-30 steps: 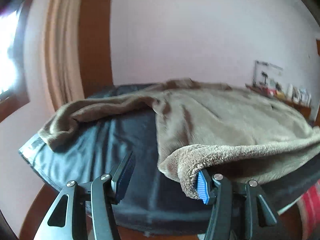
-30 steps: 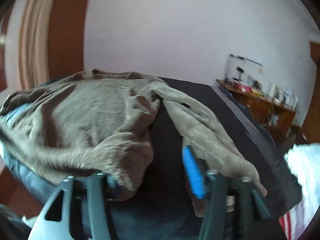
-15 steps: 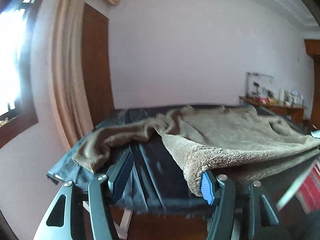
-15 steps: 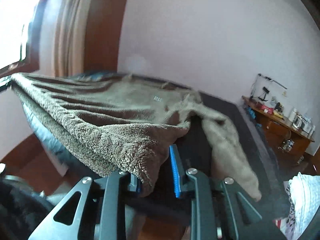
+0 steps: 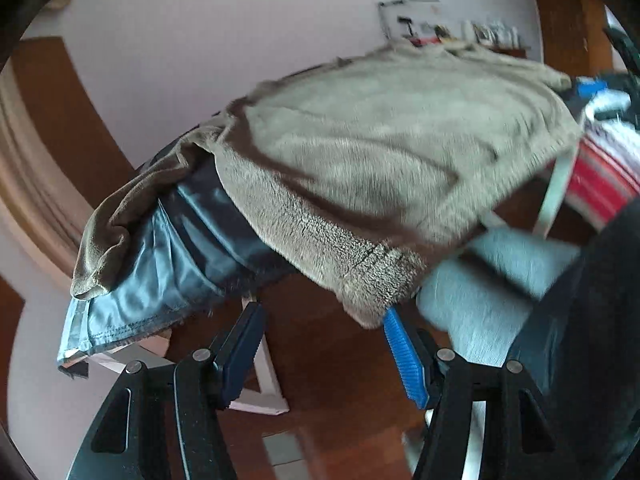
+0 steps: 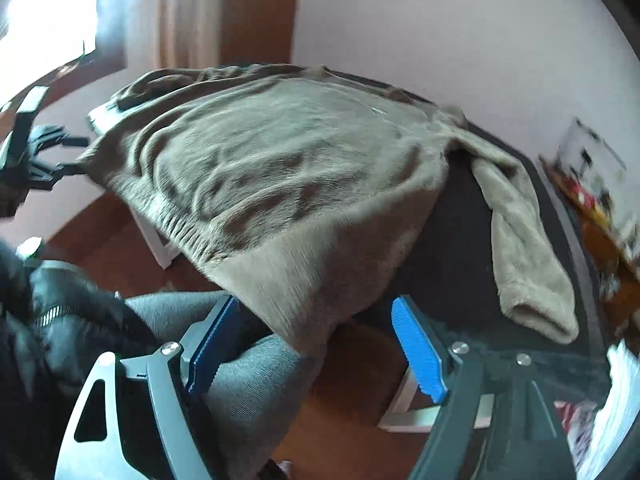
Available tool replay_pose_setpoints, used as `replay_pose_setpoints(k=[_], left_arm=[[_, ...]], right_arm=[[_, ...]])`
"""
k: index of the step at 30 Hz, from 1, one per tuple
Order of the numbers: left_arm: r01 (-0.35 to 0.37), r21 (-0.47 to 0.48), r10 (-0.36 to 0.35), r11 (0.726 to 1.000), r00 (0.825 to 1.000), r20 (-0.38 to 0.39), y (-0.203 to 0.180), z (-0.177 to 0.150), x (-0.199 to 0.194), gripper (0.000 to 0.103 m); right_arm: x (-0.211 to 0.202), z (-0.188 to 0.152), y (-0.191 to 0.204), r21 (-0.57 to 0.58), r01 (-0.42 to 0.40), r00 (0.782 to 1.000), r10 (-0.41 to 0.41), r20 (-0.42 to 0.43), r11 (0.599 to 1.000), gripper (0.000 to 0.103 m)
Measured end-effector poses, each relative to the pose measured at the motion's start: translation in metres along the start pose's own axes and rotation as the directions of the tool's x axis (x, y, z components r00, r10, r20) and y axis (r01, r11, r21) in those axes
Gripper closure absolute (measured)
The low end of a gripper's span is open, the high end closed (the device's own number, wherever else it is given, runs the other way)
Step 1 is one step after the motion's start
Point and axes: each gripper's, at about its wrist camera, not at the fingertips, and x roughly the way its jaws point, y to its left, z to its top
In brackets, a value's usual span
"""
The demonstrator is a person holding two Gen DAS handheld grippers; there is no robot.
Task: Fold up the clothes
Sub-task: 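Release the blanket with both grippers and smooth it flat on the bed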
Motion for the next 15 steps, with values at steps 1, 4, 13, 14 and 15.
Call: replay_pose_setpoints(k=[1,4,13,14,15], left_arm=[[0.002,-0.004,-0.002,1.0,1.0,-0.002,0.004,-0.002,-0.002,0.039],[0.024,-0.048,-0.023,0.999,0.999,0.024,0.022,-0.005,-0.016,0.039],[0.121,-0.197,-0.056,0.973,0.95,0.308,0.052,0.058,-0.035,0.025],[0.134,-0.208,-0.063,0.969,0.947,0.315,0.051,0.068,-0.026,0.025],[0.153,-0.215,-0.08,0.965,0.947,0.311,0.048,0.077,-0.012,0.025]], right_arm=[[-0.003,-0.002,-0.003,0.001,-0.003,1.0,0.003,0.001,1.0,0.021],[-0.019,-0.003,-0.019,0.064,-0.055,0.997,0.052,0.054,0.996,0.021],[-0.022,0.058,-0.044,0.181,-0.122,0.945,0.058,0.322,0.976,0.021],[-0.011,0.067,-0.043,0.169,-0.119,0.948,0.062,0.313,0.978,0.021],[0.002,0.075,-0.04,0.158,-0.116,0.953,0.065,0.297,0.981,0.021]])
